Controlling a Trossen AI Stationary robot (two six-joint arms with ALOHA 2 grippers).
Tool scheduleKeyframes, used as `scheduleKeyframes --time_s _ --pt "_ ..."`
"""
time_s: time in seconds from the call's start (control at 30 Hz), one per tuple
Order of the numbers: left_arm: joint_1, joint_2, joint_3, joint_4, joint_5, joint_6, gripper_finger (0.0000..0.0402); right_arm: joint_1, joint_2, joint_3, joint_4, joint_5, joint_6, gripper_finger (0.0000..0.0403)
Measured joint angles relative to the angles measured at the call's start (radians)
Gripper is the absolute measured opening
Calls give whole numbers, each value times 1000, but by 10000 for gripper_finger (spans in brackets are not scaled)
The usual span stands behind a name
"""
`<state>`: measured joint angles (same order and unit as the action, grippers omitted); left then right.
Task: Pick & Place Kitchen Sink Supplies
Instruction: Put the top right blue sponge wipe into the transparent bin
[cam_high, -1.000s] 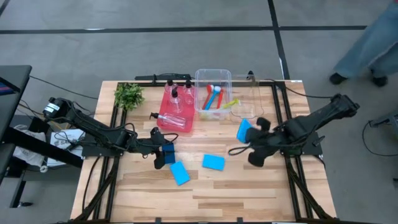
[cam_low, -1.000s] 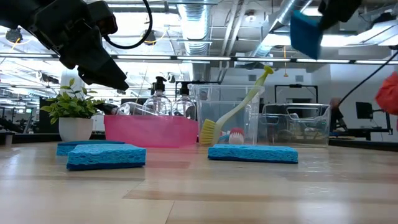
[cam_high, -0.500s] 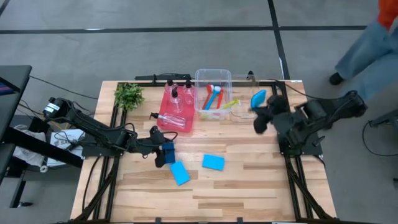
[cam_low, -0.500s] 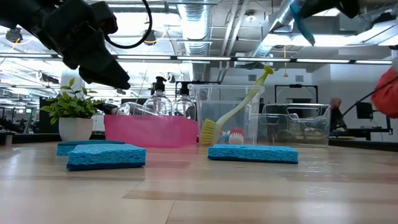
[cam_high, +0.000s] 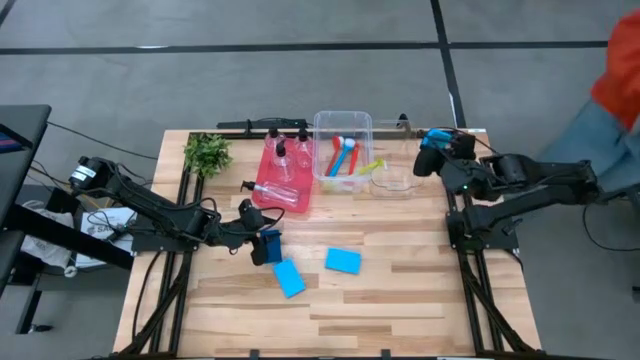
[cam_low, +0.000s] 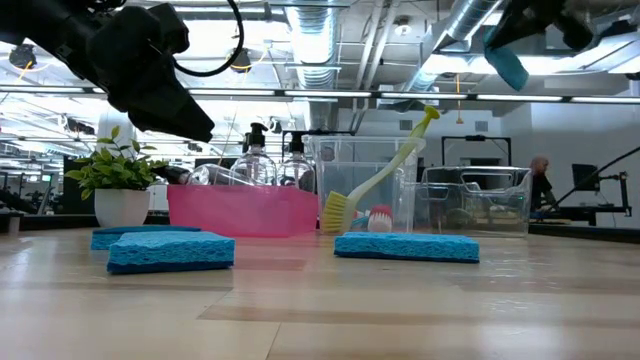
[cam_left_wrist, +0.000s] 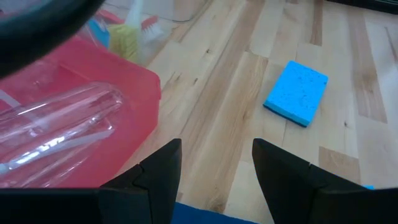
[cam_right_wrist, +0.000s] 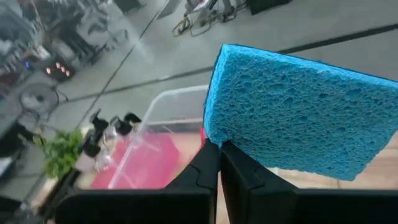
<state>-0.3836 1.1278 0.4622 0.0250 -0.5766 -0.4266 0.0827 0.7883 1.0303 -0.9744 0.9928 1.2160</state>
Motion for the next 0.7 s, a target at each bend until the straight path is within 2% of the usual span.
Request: scheduleKeyframes --time_s 0.1,0.2,0.3,0.43,0.57,0.7 --pt "0 0 0 1 0 -1 199 -42 0 -55 116 -21 -32 1" --pt "0 0 0 2 0 -1 199 -90 0 -103 259 -98 -154 1" --pt "0 0 0 2 0 -3 199 -142 3 -142 415 -228 -292 1" --pt "0 0 0 2 0 -38 199 -224 3 -150 584 -439 -575 0" --pt "0 0 0 2 0 -59 199 -322 -1 -149 614 -614 -778 0" --pt "0 0 0 2 0 -61 199 -429 -6 -150 534 -799 -1008 0"
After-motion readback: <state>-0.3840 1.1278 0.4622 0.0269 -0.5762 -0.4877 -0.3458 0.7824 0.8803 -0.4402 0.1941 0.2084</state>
